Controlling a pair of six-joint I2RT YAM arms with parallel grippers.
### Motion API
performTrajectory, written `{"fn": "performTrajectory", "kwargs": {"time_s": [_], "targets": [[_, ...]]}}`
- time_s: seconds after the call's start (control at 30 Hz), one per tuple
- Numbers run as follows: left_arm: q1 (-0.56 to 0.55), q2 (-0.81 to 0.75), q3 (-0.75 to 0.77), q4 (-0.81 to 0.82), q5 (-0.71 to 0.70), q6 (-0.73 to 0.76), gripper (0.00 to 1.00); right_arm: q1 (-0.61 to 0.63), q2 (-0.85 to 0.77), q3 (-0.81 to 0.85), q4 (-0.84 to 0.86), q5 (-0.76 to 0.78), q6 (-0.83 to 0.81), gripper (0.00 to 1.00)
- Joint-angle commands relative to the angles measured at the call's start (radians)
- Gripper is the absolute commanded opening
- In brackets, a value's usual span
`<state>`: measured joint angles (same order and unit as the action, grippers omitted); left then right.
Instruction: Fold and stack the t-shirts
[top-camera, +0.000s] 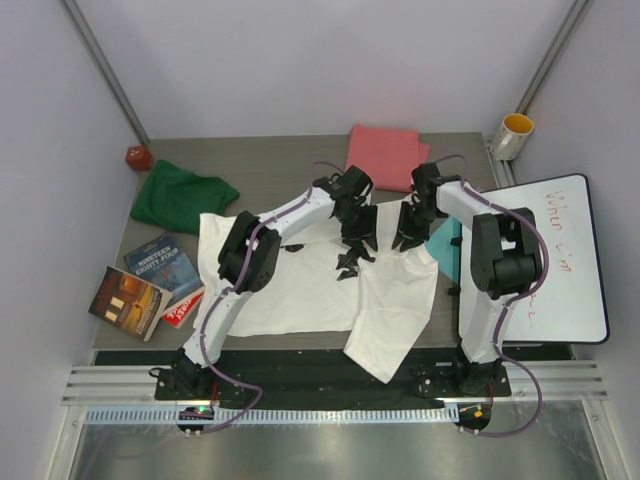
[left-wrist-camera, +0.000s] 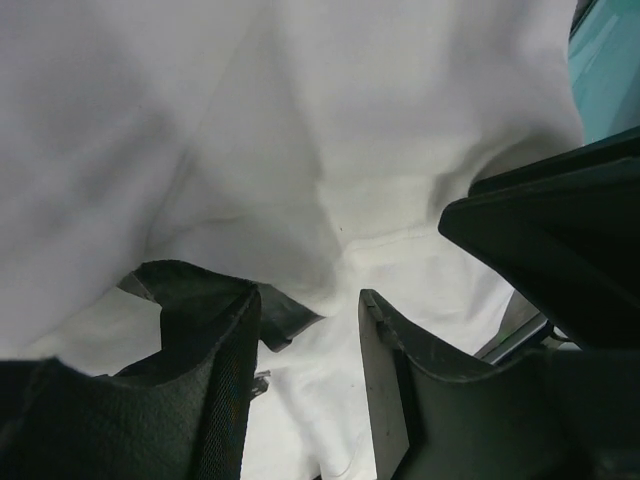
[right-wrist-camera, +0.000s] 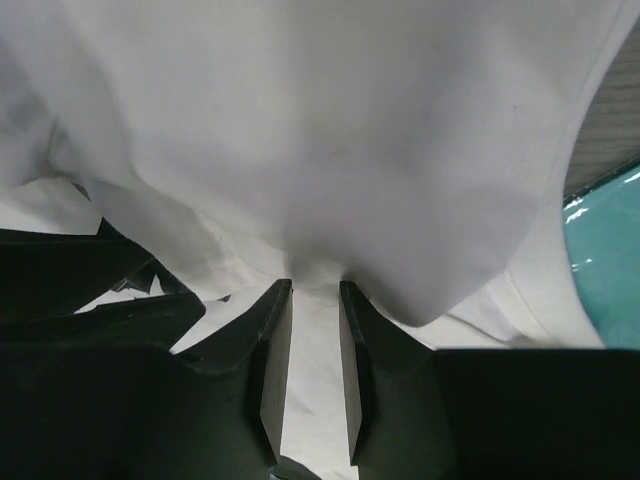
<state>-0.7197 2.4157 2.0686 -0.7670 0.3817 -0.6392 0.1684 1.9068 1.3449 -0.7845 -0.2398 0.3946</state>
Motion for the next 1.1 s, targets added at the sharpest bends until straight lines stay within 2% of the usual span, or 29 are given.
{"fn": "performTrajectory", "kwargs": {"time_s": [0.0, 0.3, 0.67, 0.87, 1.07], "targets": [[0.006, -0.014, -0.005, 0.026, 0.0, 0.001, 0.45, 0.011, 0.037, 0.022, 0.042, -0.015, 0.004, 0.31], [-0.007, -0.01, -0.056, 0.054, -0.035, -0.005, 0.38, 0.017, 0.063, 0.004, 0.07, -0.015, 0.018, 0.3], [-0.021, 0.0, -0.062, 0.09, -0.026, -0.04, 0.34, 0.019, 0.028, -0.013, 0.045, -0.018, 0.027, 0.3], [-0.021, -0.018, -0.062, 0.086, -0.036, -0.034, 0.15, 0.019, 0.018, -0.044, 0.047, -0.004, 0.026, 0.3], [-0.017, -0.059, -0.062, 0.034, -0.076, 0.012, 0.08, 0.019, 0.021, -0.035, 0.045, 0.02, 0.026, 0.3]]}}
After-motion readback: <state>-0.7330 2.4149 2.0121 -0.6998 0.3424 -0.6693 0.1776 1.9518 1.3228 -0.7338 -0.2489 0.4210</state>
